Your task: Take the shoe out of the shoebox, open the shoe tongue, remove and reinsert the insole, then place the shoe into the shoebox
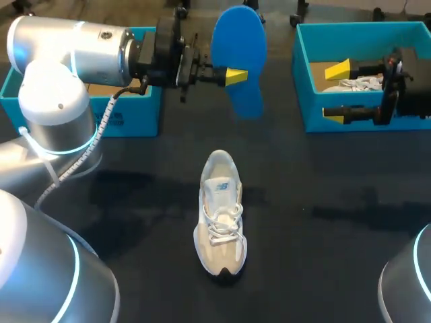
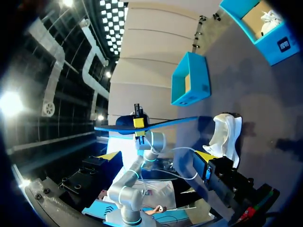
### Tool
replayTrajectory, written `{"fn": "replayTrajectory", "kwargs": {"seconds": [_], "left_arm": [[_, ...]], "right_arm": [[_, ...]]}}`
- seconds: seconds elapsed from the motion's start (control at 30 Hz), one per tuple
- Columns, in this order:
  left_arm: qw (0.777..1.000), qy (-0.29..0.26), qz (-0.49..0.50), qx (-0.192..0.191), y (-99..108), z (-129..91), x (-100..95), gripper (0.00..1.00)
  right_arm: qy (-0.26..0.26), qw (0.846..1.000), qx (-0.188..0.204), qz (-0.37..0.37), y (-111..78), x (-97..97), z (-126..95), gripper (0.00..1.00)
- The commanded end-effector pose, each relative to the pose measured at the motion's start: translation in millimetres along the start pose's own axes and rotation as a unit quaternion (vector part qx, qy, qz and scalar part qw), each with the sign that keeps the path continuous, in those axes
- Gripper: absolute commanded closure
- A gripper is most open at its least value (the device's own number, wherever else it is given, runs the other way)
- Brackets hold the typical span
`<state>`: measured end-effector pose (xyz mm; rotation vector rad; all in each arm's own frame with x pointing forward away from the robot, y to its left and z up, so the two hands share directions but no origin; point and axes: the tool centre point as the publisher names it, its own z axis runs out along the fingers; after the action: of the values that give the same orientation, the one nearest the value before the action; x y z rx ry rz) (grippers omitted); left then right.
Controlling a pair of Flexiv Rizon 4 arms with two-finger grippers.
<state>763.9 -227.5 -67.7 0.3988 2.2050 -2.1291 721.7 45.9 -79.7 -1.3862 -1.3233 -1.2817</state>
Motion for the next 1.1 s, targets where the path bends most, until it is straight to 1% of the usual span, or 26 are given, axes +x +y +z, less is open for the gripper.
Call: {"fn": "replayTrajectory", "kwargs": {"seconds": [0.03, 0.83, 0.87, 0.9, 0.97, 1.03, 1.1], "left_arm": [[0.945, -0.045, 0.324, 0.004, 1, 0, 3.1, 1.00], [0.945, -0.045, 0.324, 0.004, 1, 0, 3.1, 1.00], [0.941, -0.046, 0.334, 0.000, 3, 1, 2.8, 1.00], [0.923, -0.045, 0.382, -0.013, 10, 2, 4.2, 1.00], [0.903, -0.052, 0.426, -0.023, 16, 3, 5.5, 1.00], [0.873, -0.053, 0.484, -0.030, 22, 3, 6.5, 1.00], [0.857, -0.063, 0.511, -0.033, 26, 4, 6.6, 1.00]], "right_arm": [[0.000, 1.000, 0.000, 0.000, 0.6, -0.2, 2, 0.00], [0.000, 1.000, 0.000, 0.000, 0.6, -0.2, 2, 0.00], [0.000, 1.000, 0.000, 0.000, 0.6, -0.2, 2, 0.00], [0.000, 1.000, 0.000, 0.000, 0.6, -0.2, 2, 0.00], [0.000, 1.000, 0.000, 0.000, 0.6, -0.2, 2, 0.00], [0.000, 1.000, 0.000, 0.000, 0.6, -0.2, 2, 0.00], [0.000, 1.000, 0.000, 0.000, 0.6, -0.2, 2, 0.00]]}}
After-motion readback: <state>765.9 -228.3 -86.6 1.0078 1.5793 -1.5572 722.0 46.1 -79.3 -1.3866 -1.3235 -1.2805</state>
